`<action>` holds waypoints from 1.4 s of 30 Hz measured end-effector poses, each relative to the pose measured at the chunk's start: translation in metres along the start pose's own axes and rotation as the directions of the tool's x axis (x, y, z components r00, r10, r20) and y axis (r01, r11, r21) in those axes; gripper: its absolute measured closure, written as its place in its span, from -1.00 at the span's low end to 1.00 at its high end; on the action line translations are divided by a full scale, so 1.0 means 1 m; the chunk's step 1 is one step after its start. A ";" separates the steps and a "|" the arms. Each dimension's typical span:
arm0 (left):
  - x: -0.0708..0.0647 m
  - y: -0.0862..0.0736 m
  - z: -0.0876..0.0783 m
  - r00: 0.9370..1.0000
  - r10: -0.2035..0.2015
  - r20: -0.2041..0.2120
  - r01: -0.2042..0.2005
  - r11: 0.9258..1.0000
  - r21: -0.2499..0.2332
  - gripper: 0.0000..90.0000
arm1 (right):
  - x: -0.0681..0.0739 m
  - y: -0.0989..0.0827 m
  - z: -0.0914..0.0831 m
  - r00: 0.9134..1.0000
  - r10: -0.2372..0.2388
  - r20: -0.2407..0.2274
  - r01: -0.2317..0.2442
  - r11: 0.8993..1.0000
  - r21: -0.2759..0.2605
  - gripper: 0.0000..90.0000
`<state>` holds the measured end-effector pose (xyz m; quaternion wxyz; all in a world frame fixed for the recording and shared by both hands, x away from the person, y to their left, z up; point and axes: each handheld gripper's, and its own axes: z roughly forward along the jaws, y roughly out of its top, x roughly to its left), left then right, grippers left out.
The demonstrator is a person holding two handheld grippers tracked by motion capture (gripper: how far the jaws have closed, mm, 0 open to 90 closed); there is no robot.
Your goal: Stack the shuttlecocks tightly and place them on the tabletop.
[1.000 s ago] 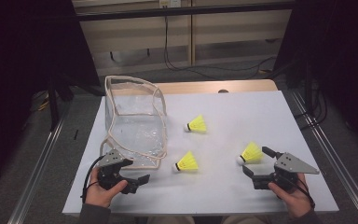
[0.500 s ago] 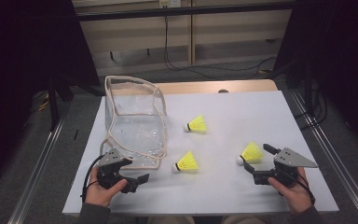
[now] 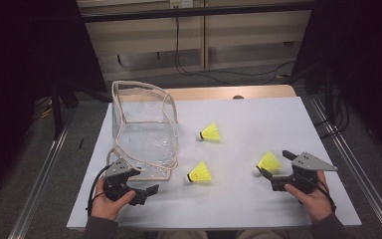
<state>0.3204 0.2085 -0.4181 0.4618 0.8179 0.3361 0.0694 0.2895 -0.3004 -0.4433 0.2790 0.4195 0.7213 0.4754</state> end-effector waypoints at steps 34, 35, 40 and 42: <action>-0.001 0.000 0.003 1.000 0.006 0.006 -0.006 1.000 0.003 -0.89 | -0.005 -0.007 0.008 0.997 -0.016 -0.074 0.027 0.988 0.153 -0.11; -0.002 0.000 0.003 1.000 0.006 0.006 -0.006 1.000 0.004 -0.89 | -0.005 -0.007 0.008 0.997 -0.022 -0.080 0.034 0.987 0.155 -0.05; -0.002 0.000 0.003 1.000 0.007 0.004 -0.007 1.000 0.003 -0.89 | -0.006 -0.008 0.006 0.996 -0.026 -0.088 0.040 0.986 0.161 0.27; -0.002 0.000 0.003 1.000 0.008 0.003 -0.008 1.000 0.003 -0.89 | -0.005 -0.008 0.006 0.994 -0.027 -0.109 0.045 0.985 0.167 0.42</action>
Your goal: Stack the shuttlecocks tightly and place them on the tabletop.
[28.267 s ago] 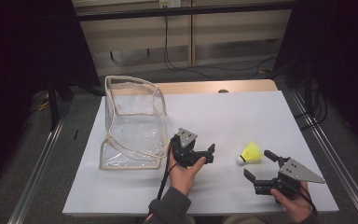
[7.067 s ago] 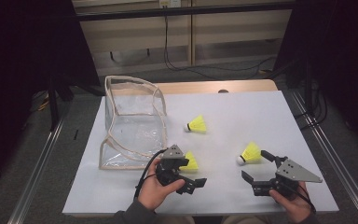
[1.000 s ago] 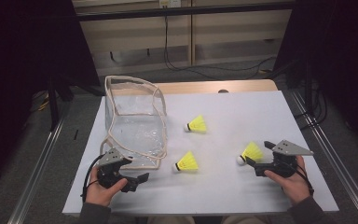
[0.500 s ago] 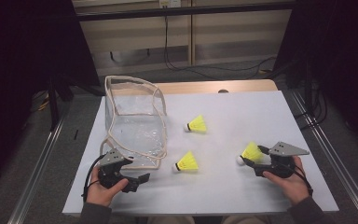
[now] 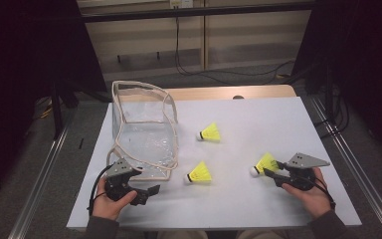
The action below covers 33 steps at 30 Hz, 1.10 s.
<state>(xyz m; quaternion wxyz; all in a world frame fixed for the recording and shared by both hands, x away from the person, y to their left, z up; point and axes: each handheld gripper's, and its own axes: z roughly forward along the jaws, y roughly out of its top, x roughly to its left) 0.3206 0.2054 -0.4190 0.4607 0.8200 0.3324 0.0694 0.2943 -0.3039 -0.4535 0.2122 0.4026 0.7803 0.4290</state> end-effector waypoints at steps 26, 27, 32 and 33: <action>0.002 0.000 -0.001 1.000 0.004 -0.012 -0.004 1.000 -0.003 -0.89 | 0.005 0.008 0.002 0.992 0.004 -0.123 -0.004 1.000 -0.003 1.00; 0.002 0.000 0.000 1.000 0.004 -0.013 -0.004 1.000 -0.003 -0.89 | 0.005 0.009 0.002 0.992 0.003 -0.125 -0.004 1.000 -0.006 1.00; 0.003 0.000 0.000 1.000 0.003 -0.020 -0.003 1.000 -0.004 -0.89 | 0.003 0.011 0.003 0.992 0.007 -0.126 -0.008 1.000 -0.006 1.00; 0.004 0.000 0.000 1.000 0.004 -0.020 -0.004 1.000 -0.004 -0.89 | 0.003 0.011 0.003 0.992 0.004 -0.128 -0.005 1.000 -0.006 1.00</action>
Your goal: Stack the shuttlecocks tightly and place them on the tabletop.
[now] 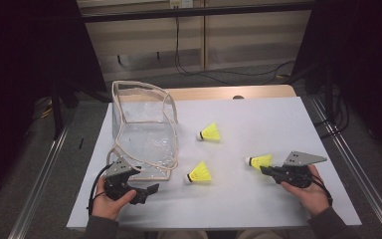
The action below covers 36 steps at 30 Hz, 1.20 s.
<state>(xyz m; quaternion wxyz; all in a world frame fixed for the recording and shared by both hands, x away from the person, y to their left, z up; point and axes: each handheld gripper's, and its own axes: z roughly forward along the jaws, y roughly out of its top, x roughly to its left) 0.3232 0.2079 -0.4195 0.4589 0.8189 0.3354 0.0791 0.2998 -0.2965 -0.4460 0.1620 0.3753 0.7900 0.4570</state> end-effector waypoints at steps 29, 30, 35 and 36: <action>0.001 0.000 0.002 1.000 -0.005 -0.004 0.005 1.000 0.001 -0.89 | -0.008 0.019 0.012 1.000 0.006 -0.007 -0.006 1.000 -0.006 1.00; 0.001 0.000 0.002 1.000 -0.003 -0.004 0.003 1.000 -0.001 -0.89 | -0.009 0.020 0.013 1.000 0.005 -0.010 -0.005 1.000 -0.009 1.00; 0.001 0.000 0.002 1.000 -0.005 -0.001 0.005 1.000 0.002 -0.89 | -0.009 0.024 0.015 1.000 0.004 -0.011 -0.004 1.000 -0.010 1.00; 0.001 0.000 0.002 1.000 -0.005 -0.005 0.005 1.000 -0.001 -0.89 | -0.009 0.025 0.016 1.000 0.005 -0.013 -0.005 1.000 -0.010 1.00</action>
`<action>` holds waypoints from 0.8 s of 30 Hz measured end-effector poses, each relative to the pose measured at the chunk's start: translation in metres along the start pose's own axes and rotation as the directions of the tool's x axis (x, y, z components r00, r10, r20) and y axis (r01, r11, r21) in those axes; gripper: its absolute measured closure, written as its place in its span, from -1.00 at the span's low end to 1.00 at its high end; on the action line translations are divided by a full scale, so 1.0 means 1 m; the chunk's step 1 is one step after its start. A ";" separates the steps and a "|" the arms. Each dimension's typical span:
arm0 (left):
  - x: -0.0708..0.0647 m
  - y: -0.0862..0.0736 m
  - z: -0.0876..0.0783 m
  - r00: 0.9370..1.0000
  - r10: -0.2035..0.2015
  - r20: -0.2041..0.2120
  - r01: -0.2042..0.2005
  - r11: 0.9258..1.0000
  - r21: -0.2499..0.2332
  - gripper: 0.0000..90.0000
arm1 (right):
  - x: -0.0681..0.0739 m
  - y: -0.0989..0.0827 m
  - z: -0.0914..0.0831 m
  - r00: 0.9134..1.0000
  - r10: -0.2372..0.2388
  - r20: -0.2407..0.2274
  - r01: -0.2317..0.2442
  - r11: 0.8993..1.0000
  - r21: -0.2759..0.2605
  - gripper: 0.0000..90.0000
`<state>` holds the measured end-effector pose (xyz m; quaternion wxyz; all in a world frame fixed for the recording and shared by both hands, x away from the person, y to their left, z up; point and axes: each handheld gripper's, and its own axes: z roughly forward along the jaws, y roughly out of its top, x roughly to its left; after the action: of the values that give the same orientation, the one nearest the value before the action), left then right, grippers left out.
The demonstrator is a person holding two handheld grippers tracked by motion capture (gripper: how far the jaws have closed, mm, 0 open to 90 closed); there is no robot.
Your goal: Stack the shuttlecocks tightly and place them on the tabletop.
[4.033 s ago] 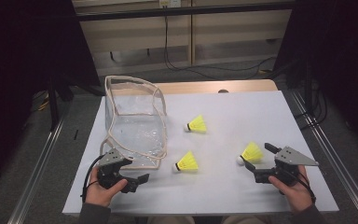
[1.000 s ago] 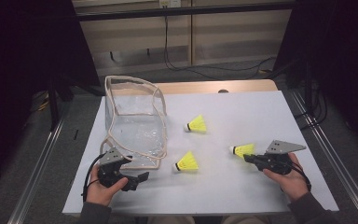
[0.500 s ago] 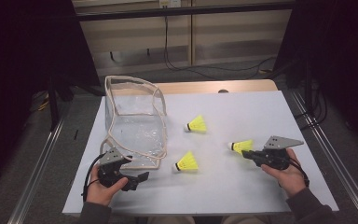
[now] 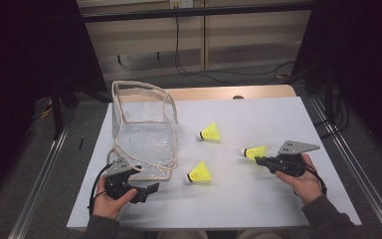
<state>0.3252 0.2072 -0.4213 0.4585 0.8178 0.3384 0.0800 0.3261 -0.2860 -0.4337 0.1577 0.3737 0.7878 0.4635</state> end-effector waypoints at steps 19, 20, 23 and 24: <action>0.000 0.000 0.000 1.000 -0.002 0.001 0.002 1.000 -0.001 -0.89 | -0.006 0.015 0.009 1.000 0.008 -0.002 -0.008 1.000 -0.010 1.00; 0.000 0.000 0.000 1.000 -0.003 0.002 0.003 1.000 0.000 -0.89 | -0.007 0.015 0.009 1.000 0.010 -0.001 -0.010 1.000 -0.010 1.00; 0.000 0.000 0.000 1.000 -0.001 0.001 0.001 1.000 0.002 -0.89 | -0.008 0.017 0.010 1.000 0.006 -0.001 -0.006 1.000 -0.014 1.00; 0.000 0.000 -0.001 1.000 0.001 0.001 -0.001 1.000 0.001 -0.89 | -0.009 0.017 0.011 1.000 0.005 0.004 -0.005 1.000 -0.013 1.00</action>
<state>0.3254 0.2078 -0.4209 0.4582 0.8183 0.3378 0.0795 0.3458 -0.2808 -0.4254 0.1606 0.3757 0.7834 0.4684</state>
